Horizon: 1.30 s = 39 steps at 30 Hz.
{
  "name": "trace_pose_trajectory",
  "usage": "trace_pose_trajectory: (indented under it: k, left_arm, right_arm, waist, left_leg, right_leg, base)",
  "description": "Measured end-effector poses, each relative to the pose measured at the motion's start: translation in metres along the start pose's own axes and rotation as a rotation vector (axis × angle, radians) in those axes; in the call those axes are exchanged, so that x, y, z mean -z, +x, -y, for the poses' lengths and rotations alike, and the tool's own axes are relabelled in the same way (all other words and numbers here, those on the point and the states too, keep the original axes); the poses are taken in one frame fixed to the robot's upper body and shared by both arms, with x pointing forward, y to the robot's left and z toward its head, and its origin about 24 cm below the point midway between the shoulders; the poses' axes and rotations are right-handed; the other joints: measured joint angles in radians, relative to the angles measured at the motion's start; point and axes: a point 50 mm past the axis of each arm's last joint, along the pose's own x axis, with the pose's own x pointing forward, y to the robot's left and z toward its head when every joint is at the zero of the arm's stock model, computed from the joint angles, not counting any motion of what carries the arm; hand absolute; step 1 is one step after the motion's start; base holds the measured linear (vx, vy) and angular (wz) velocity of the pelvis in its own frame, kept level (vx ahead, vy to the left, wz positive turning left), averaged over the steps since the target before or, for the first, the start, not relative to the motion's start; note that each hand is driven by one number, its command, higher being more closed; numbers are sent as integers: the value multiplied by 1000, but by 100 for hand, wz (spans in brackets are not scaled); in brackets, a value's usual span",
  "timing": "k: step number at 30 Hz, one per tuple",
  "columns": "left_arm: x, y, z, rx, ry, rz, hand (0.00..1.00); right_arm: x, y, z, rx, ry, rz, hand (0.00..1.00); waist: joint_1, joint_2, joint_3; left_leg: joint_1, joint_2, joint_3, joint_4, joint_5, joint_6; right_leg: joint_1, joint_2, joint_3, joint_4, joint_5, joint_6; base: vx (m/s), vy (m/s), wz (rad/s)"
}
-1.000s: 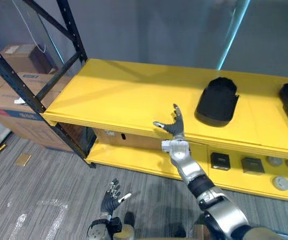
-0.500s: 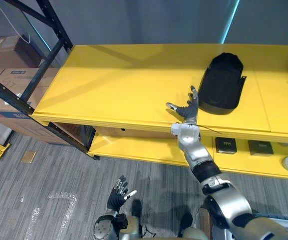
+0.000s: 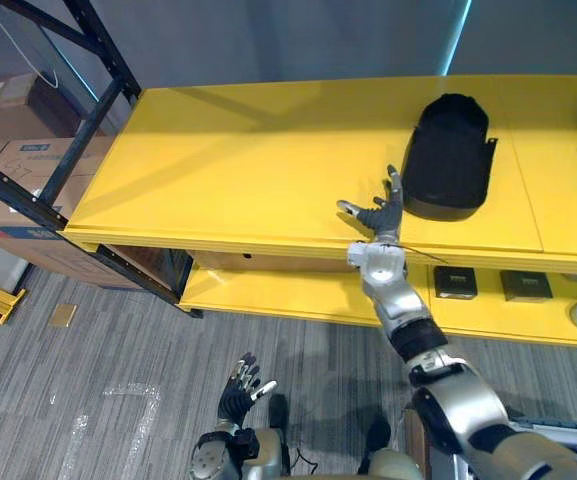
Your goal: Walk over and take plastic housings, then place them on the shelf
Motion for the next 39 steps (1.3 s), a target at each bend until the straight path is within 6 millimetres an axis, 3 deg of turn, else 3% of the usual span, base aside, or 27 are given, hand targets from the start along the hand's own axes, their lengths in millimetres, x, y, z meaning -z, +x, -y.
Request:
trace_pose_trajectory:
  k: [25, 30, 33, 36, 37, 39]
  left_arm:
    - [2, -1, 2, 1, -25, -8, 0]
    - [2, -1, 2, 3, -23, -10, 0]
    - [3, -1, 1, 1, -21, -15, 0]
    - [4, -1, 0, -1, -20, -17, 0]
    - [4, -2, 0, -3, -20, -18, 0]
    - [4, -2, -2, -12, -21, -21, 0]
  right_arm:
    - [0, 4, 8, 2, -17, 20, 0]
    - [-1, 2, 4, -113, 1, 74, 0]
    - [-13, -3, -7, -230, 4, 167, 0]
    - [-42, -19, -17, -329, 58, 331, 0]
    - [-50, -24, -18, -350, 68, 380, 100]
    - [-69, -43, -16, -377, 110, 494, 100]
  waist:
    - [0, -6, 21]
    - [0, -12, 25]
    - [-1, -13, 26]
    - [-2, -17, 26]
    - [-2, -21, 24]
    - [-4, -37, 23]
  left_leg:
    - [23, 7, 23, 0, -2, 0]
    - [30, 7, 23, 0, -3, -1]
    - [31, 10, 23, 0, -4, -1]
    - [31, 15, 25, 0, -6, -4]
    - [31, 16, 25, 0, -6, -4]
    - [32, 19, 26, 0, -7, -5]
  right_leg:
    - [-11, -1, 21, 37, -19, -2]
    - [0, 1, 20, 23, -19, -1]
    - [1, 4, 20, 19, -18, -1]
    - [4, 9, 21, 10, -16, -1]
    - [6, 12, 22, 6, -15, -1]
    - [19, 19, 22, -11, -3, 0]
  base:
    - [0, -2, -2]
    - [0, 0, 0]
    - [0, 0, 0]
    - [0, 0, 0]
    - [43, -27, -2]
    - [48, -31, -1]
